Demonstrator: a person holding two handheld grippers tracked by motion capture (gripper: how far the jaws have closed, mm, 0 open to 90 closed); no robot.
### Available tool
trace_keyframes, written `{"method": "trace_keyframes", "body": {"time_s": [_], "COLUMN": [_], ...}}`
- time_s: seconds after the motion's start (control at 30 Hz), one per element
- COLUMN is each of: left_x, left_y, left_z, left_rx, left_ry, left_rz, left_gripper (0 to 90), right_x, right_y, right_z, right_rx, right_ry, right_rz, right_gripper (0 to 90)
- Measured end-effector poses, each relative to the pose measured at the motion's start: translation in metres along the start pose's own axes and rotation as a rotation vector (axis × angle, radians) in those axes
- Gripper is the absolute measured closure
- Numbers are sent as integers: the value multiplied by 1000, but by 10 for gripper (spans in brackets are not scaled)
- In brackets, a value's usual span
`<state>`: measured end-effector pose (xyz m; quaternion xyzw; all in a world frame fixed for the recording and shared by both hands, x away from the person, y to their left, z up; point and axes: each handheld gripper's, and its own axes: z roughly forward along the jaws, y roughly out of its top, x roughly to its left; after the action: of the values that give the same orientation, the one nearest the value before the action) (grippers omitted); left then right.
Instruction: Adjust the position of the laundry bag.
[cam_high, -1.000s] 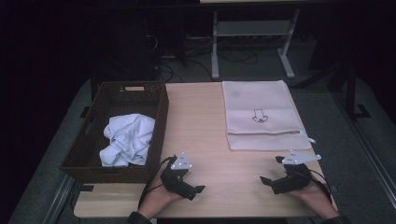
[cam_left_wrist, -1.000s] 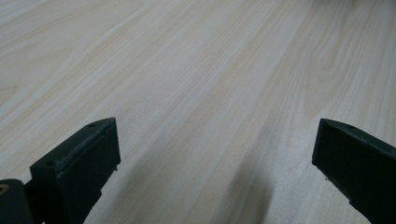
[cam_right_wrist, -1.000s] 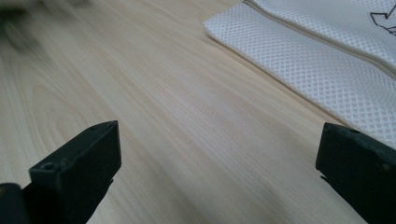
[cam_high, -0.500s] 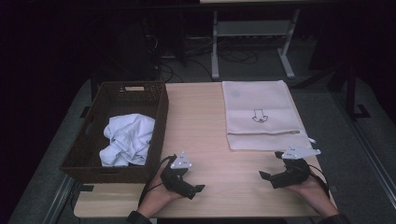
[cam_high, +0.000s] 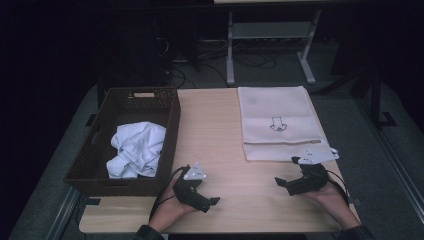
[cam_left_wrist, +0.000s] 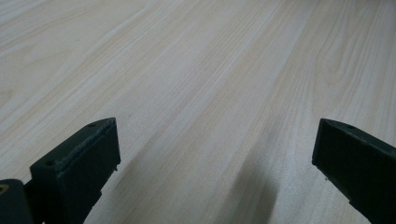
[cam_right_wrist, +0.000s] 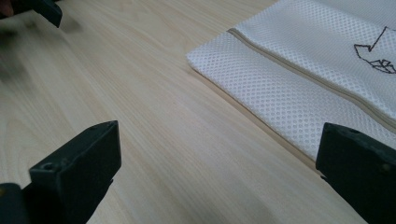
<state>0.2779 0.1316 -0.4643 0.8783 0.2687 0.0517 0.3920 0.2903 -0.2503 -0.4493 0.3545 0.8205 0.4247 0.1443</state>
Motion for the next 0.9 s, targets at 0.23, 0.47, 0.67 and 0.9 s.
{"method": "trace_keyframes", "body": {"time_s": [0.23, 0.47, 0.67, 0.9], "left_x": [1, 1, 1, 1], "left_y": [-1, 0, 1, 1], "left_z": [1, 2, 3, 1], "left_rx": [-3, -1, -6, -8], "left_ry": [2, 1, 3, 10], "left_rz": [-11, -8, -6, -1], "left_gripper": [3, 3, 3, 3], "right_x": [-3, -11, -15, -20], "right_y": [4, 6, 9, 16], "right_z": [1, 2, 5, 9], "right_rx": [-7, -19, -18, -29], "right_ry": [-10, -21, -28, -53], "right_rz": [-9, 10, 17, 18], "right_gripper": [0, 0, 0, 0]}}
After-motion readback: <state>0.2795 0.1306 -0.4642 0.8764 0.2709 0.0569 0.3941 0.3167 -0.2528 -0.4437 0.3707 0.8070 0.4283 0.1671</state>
